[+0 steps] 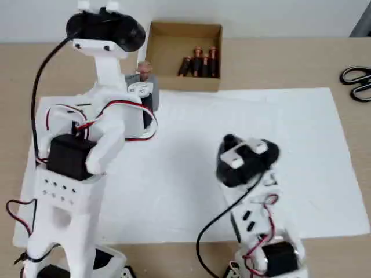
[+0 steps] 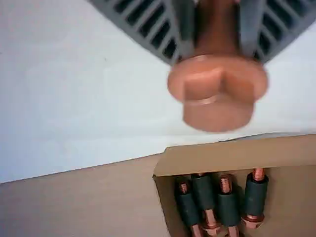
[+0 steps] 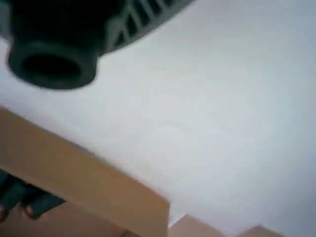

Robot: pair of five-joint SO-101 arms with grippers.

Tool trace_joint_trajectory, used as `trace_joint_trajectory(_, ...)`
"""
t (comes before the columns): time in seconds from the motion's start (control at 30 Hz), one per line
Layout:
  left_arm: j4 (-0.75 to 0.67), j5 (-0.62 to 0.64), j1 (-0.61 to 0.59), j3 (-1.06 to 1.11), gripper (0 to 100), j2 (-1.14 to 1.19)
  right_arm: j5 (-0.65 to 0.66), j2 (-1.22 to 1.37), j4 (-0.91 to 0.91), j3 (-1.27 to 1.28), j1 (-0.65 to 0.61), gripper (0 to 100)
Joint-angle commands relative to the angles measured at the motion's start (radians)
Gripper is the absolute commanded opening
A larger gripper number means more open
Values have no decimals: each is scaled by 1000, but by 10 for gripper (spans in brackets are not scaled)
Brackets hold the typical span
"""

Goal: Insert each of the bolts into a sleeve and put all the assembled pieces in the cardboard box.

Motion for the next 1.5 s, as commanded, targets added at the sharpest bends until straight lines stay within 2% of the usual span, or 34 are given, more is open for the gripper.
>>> trace_joint_trajectory(0.0, -132, 5, 35, 84, 6, -60, -118, -7, -85, 54, -35, 4)
trace_joint_trajectory(0.1, -222, 5, 98, 171, 6, -83, -198, -7, -145, 112, -79, 4)
trace_joint_trajectory(0.23, -333, 5, 169, 286, 6, -106, -215, -7, -171, 172, -136, 4)
trace_joint_trajectory(0.5, -562, 6, 181, 536, 6, -138, -279, -7, -171, 204, -166, 4)
trace_joint_trajectory(0.67, -704, 155, 180, 667, 6, -210, -279, -7, -171, 206, -170, 4)
trace_joint_trajectory(0.87, -729, 258, 184, 745, 6, -272, -281, -7, -171, 206, -171, 4)
trace_joint_trajectory(1.13, -733, 255, 250, 785, 6, -298, -290, -7, -171, 215, -208, 4)
trace_joint_trajectory(1.37, -822, 250, 252, 834, 6, -292, -295, -7, -171, 221, -219, 4)
trace_joint_trajectory(1.47, -868, 192, 253, 888, 6, -295, -295, -7, -171, 221, -219, 4)
